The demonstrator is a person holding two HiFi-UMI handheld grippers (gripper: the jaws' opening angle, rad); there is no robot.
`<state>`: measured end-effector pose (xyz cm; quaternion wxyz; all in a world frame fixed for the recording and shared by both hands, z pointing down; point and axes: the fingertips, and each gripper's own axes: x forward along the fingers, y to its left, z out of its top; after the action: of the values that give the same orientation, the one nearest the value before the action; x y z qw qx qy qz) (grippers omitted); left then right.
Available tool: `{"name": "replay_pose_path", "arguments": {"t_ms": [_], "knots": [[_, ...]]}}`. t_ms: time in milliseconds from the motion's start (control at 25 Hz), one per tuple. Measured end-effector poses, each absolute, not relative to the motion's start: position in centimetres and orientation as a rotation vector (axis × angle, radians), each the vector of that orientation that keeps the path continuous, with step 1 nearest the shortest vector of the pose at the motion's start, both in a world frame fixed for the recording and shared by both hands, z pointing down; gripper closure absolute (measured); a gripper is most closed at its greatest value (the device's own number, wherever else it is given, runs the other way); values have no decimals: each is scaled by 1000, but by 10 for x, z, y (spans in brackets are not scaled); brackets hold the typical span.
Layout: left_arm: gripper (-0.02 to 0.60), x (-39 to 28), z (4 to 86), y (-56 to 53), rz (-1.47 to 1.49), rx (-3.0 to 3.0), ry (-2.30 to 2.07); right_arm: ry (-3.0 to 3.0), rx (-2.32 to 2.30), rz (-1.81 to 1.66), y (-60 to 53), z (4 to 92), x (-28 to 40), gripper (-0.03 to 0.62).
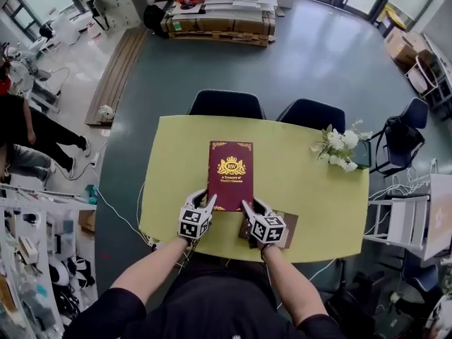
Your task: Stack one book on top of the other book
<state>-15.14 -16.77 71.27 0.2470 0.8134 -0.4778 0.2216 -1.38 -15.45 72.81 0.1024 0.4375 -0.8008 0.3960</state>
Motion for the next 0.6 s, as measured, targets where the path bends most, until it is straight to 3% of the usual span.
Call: {"name": "replay_pose_path", "arguments": {"t_ms": [280, 600], "knots": [[446, -215, 729, -132, 613, 2217, -1294, -2327, 1272, 1183, -120, 741, -78, 422], [456, -230, 781, -101, 716, 2206, -1171, -2179, 1312, 1279, -74, 786, -97, 422]]}}
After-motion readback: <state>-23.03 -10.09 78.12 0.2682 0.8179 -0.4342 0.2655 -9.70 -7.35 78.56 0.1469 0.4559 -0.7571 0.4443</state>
